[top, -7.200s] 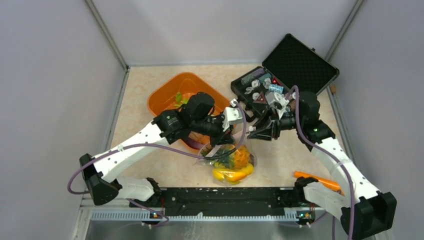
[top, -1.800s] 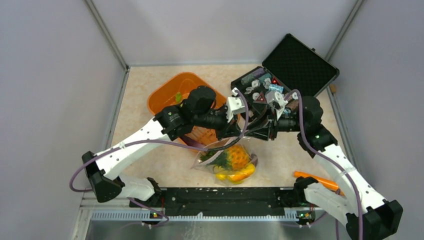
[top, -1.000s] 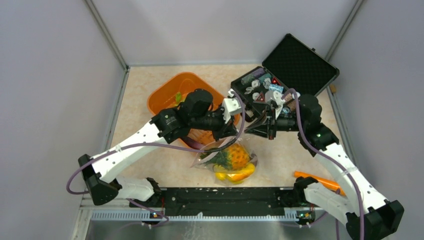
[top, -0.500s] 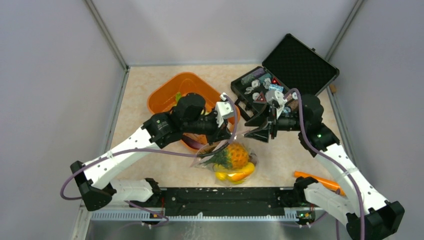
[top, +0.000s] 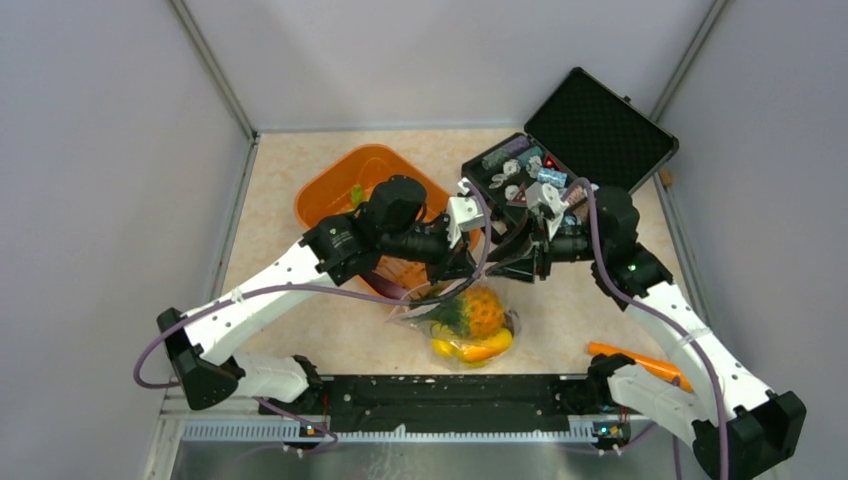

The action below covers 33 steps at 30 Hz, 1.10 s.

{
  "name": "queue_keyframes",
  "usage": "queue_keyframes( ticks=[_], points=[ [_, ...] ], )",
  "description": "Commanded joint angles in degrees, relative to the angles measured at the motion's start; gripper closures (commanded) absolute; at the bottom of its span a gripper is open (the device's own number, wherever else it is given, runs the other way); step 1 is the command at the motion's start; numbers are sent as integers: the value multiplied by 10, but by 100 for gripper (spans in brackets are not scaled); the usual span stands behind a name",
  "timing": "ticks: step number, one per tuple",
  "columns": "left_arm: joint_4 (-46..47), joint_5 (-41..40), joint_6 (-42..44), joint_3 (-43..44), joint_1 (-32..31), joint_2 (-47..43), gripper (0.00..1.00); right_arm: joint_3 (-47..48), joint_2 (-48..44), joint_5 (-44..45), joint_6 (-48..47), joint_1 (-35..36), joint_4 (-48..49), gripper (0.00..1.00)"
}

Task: Place the food in the zip-top bag and seal the zipper
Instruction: Zip the zipper food storage bag at the center of the board.

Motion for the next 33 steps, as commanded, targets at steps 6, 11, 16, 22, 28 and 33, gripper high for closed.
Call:
queue_keyframes(
  ticks=[6,11,16,22,28,33],
  points=[
    [26,13,4,28,-3,3,100,23,6,-11,-32,16,-16,98],
    [7,-11,13,25,-3,-3,100,28,-8,26,-37,16,-23,100],
    [-23,-63,18,-10,-3,-28,100,40,-17,79,-32,16,-40,100],
    [-38,-121,3,-52,-2,-82,100,36,-15,96,-28,16,-36,100],
    [-47,-155,1,-80,-1,-125,100,30,-21,105,-18,16,-18,100],
    [-46,-157,-6,-89,-1,-125,100,23,-26,106,-16,16,-9,100]
  ],
)
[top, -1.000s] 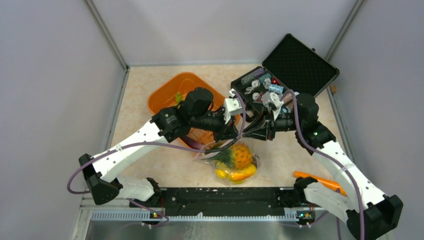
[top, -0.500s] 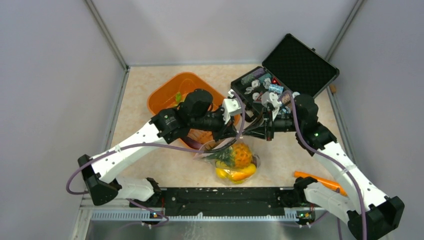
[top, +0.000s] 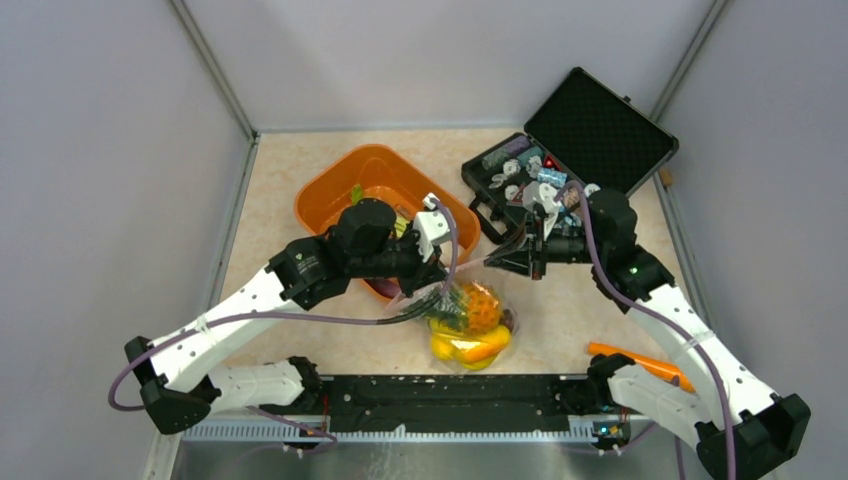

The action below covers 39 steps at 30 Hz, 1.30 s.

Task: Place the food in the zip-top bag and seal the zipper
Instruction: Zip the zipper food storage bag at the center of the board.

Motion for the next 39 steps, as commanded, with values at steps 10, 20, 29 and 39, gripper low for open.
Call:
queue_keyframes(
  ticks=[10,20,29,39],
  points=[
    [-36,-51,-11,-27,3,-32,100,14,-25,14,3,-1,36,100],
    [-42,-83,-18,-73,7,-67,100,14,-31,31,3,-1,34,100],
    [-19,-52,-24,-62,11,-76,100,31,-30,7,-2,-1,16,64],
    [-29,12,-8,54,10,-12,100,187,11,38,-111,-1,-145,30]
  ],
)
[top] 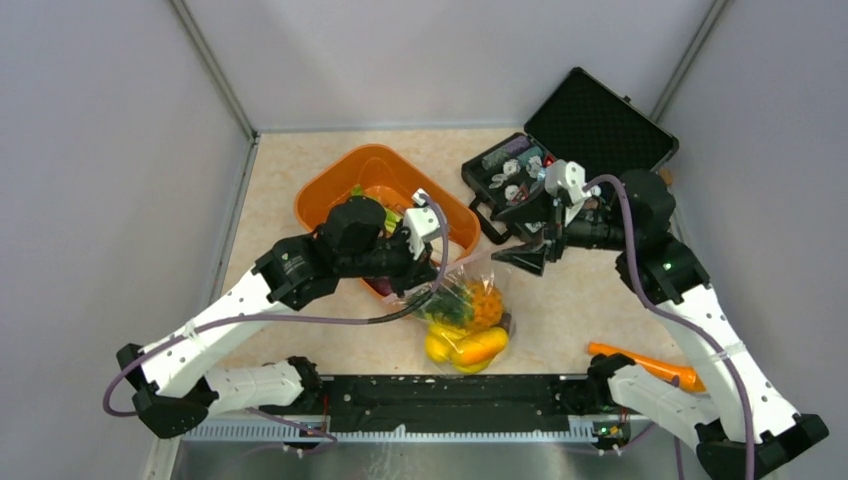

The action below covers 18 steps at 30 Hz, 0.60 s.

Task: Place the food in the zip-top bag and seal the zipper
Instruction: Zip the zipper food storage bag at the center of the board.

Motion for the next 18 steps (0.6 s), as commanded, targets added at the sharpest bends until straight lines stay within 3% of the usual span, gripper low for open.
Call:
queue_keyframes(
  ticks=[1,11,18],
  points=[
    [15,25,13,38,2,9,100,90,34,14,-83,0,-103,31],
    [19,40,16,54,2,33,100,108,80,-46,-153,13,-200,41],
    [19,42,11,60,1,42,100,84,100,8,-130,68,-145,49]
  ],
)
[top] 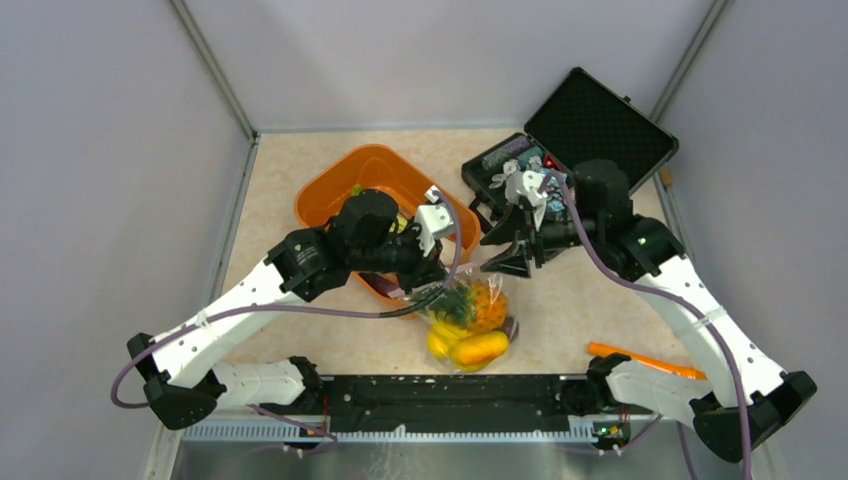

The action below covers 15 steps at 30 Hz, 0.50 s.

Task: Place the food in the zip-top bag and seal the zipper
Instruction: Zip the zipper food storage bag at the center of the board.

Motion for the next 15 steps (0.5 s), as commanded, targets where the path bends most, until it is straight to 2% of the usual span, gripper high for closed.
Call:
queue_keyframes(
  ticks=[1,10,13,15],
  points=[
    [30,10,2,26,1,-1,100,3,19,21,-6,34,21,49],
    [40,12,-5,19,1,-8,100,-9,56,34,-1,70,43,54],
    [41,12,-4,20,1,-8,100,-11,64,34,-2,75,43,60],
    [41,9,-3,20,1,-8,100,-13,67,33,-3,77,41,67]
  ],
)
